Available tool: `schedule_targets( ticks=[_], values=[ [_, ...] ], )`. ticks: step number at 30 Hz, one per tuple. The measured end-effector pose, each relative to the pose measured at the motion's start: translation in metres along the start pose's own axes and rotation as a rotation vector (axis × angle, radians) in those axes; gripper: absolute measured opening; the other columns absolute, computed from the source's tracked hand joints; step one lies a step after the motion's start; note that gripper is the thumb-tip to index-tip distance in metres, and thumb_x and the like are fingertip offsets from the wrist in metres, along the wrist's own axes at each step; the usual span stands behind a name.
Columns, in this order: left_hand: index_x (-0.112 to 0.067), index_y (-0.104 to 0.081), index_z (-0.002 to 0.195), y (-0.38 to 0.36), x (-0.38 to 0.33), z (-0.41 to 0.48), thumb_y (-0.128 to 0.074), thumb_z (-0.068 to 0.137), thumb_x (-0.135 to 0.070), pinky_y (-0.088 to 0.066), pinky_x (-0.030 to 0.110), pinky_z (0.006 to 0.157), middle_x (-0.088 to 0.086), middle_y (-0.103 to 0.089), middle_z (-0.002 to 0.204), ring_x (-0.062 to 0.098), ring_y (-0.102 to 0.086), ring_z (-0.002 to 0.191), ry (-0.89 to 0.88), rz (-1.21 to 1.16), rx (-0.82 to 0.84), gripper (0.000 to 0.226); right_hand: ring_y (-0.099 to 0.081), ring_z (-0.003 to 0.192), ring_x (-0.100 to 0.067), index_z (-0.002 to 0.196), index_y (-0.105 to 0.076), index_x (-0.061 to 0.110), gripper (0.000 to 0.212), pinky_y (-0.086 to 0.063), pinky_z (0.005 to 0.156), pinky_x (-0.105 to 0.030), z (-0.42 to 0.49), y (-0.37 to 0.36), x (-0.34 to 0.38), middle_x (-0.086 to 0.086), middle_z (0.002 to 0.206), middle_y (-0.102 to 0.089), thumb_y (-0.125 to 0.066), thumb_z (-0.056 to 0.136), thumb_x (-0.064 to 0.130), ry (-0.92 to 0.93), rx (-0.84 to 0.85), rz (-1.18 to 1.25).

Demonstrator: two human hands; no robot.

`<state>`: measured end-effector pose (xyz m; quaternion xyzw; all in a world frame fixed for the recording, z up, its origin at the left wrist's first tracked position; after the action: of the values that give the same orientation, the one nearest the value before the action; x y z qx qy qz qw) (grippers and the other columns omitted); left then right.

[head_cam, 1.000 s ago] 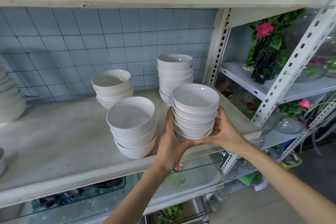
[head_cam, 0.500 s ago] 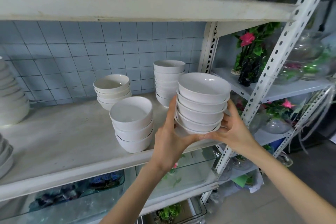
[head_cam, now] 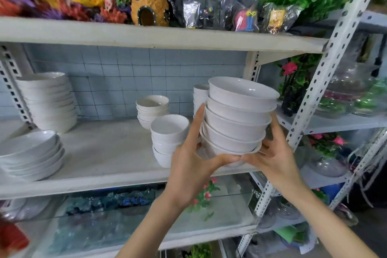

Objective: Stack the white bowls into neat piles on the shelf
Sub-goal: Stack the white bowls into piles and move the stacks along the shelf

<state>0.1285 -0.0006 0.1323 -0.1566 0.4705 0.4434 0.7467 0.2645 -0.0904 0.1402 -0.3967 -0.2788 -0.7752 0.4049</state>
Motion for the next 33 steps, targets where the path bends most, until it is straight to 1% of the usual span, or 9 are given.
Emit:
schedule_targets(
  ticks=[4,8,11,17,21,25,26,30,33],
  values=[
    [-0.064,-0.021,0.132,0.018,-0.021,-0.017,-0.085,0.056,-0.040,-0.040,0.015,0.101,-0.042,-0.043,0.130,-0.014,-0.045,0.120,-0.008,0.005,-0.104,0.103,-0.053,0.119,0.001,0.137,-0.026,0.051,0.107,-0.049,0.085,-0.014,-0.001,-0.016,0.018,0.017,0.140,-0.046,-0.082,0.047,0.061,0.039,0.032,0.054],
    [-0.068,-0.022,0.128,0.034,-0.040,-0.037,-0.087,0.055,-0.043,-0.038,0.006,0.095,-0.047,-0.041,0.127,-0.015,-0.041,0.123,-0.013,0.024,-0.228,0.101,-0.053,0.114,0.010,0.139,-0.024,0.043,0.111,-0.048,0.081,-0.009,-0.003,-0.032,0.033,0.035,0.123,-0.054,-0.080,0.046,0.063,0.063,0.104,0.110],
    [-0.060,-0.022,0.136,0.044,-0.049,-0.053,-0.087,0.055,-0.042,-0.041,0.015,0.100,-0.034,-0.042,0.138,-0.005,-0.045,0.126,-0.001,0.051,-0.293,0.105,-0.053,0.113,0.009,0.143,-0.023,0.037,0.113,-0.048,0.082,-0.010,-0.007,-0.044,0.044,0.039,0.118,-0.055,-0.079,0.048,0.062,0.093,0.171,0.131],
    [-0.051,-0.023,0.142,0.066,-0.060,-0.083,-0.084,0.056,-0.043,-0.042,0.036,0.106,-0.019,-0.048,0.140,0.003,-0.047,0.127,0.011,0.102,-0.385,0.106,-0.055,0.116,0.001,0.138,-0.027,0.049,0.100,-0.048,0.083,-0.010,-0.016,-0.077,0.049,0.028,0.126,-0.056,-0.080,0.053,0.054,0.079,0.266,0.206],
    [-0.055,-0.024,0.140,0.090,-0.060,-0.095,-0.084,0.053,-0.048,-0.042,0.035,0.106,-0.017,-0.051,0.138,0.001,-0.049,0.125,0.040,0.113,-0.434,0.106,-0.058,0.113,-0.002,0.143,-0.023,0.041,0.107,-0.050,0.082,-0.013,-0.016,-0.107,0.049,0.022,0.123,-0.061,-0.081,0.054,0.055,0.065,0.320,0.241],
    [-0.059,-0.025,0.137,0.122,-0.058,-0.104,-0.084,0.052,-0.048,-0.041,0.037,0.107,-0.016,-0.051,0.138,0.003,-0.049,0.126,0.045,0.110,-0.459,0.104,-0.058,0.113,-0.001,0.142,-0.025,0.041,0.098,-0.050,0.087,-0.017,-0.013,-0.140,0.048,0.024,0.120,-0.062,-0.078,0.061,0.024,0.073,0.325,0.265],
    [-0.061,-0.025,0.135,0.132,-0.057,-0.107,-0.084,0.051,-0.048,-0.041,0.037,0.107,-0.016,-0.051,0.138,0.002,-0.048,0.126,0.046,0.111,-0.465,0.103,-0.058,0.113,-0.001,0.140,-0.026,0.043,0.097,-0.050,0.086,-0.016,-0.012,-0.150,0.049,0.024,0.119,-0.062,-0.077,0.061,0.023,0.075,0.324,0.271],
    [-0.066,-0.027,0.130,0.179,-0.057,-0.117,-0.084,0.051,-0.047,-0.041,0.039,0.107,-0.013,-0.052,0.137,0.004,-0.048,0.127,0.039,0.132,-0.479,0.100,-0.057,0.114,-0.002,0.132,-0.029,0.060,0.095,-0.050,0.084,-0.015,-0.011,-0.200,0.058,0.024,0.123,-0.060,-0.083,0.054,0.049,0.079,0.343,0.296],
    [-0.072,-0.028,0.125,0.221,-0.058,-0.126,-0.083,0.048,-0.049,-0.043,0.038,0.105,-0.016,-0.053,0.136,0.002,-0.049,0.125,0.039,0.150,-0.484,0.097,-0.056,0.117,-0.003,0.129,-0.030,0.066,0.094,-0.049,0.085,-0.016,-0.013,-0.241,0.064,0.018,0.129,-0.058,-0.083,0.052,0.054,0.065,0.340,0.318]
  ],
)
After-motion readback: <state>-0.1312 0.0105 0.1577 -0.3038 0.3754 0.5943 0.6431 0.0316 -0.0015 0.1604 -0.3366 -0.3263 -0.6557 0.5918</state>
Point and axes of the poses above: each hand's wrist, its own z-axis towards the middle knuckle, its own y-axis out of the back of the hand, x = y × z, the point moved 9 cm from there along z, towards the middle knuckle
